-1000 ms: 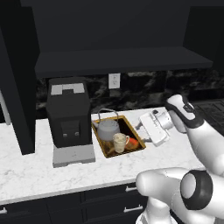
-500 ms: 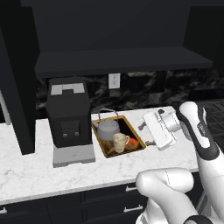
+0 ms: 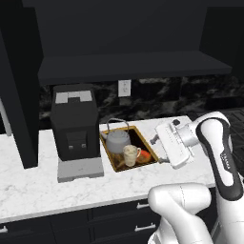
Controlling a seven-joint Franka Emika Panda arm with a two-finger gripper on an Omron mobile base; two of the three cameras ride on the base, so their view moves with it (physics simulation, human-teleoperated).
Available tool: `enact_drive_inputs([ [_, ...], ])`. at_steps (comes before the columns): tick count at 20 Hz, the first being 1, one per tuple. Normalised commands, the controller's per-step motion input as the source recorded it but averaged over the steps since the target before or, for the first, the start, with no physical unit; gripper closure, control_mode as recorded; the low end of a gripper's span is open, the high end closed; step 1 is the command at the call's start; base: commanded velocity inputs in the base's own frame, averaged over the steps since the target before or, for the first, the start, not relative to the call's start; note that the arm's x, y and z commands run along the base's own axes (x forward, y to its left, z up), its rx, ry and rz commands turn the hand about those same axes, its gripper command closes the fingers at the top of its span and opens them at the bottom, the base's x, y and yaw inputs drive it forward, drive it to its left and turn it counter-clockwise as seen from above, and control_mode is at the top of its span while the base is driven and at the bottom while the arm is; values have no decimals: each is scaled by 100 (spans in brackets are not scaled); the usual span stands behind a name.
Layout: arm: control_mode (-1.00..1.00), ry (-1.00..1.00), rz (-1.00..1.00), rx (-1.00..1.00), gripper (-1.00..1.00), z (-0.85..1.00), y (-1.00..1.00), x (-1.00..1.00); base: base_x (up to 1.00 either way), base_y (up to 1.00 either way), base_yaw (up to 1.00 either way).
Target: Pick the kettle from the counter and place it on the tray. Then pick the mug from the cabinet and place it on the tray. Then close the cabinet doors.
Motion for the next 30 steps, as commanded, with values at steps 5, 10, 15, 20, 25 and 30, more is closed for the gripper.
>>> enact_drive_inputs([
  [5, -100, -3, 2, -13, -100, 28, 30, -21, 0, 0, 0],
  [10, -100, 0, 5, -12, -100, 20, 36, -22, 0, 0, 0],
  [15, -100, -10, 13, -8, -100, 22, 56, -21, 0, 0, 0],
  [20, -100, -18, 14, -5, -100, 30, 69, -21, 0, 0, 0],
  [25, -100, -34, 12, 0, -100, 42, 49, -39, 0, 0, 0],
  [30, -100, -37, 5, 0, -100, 45, 53, -35, 0, 0, 0],
])
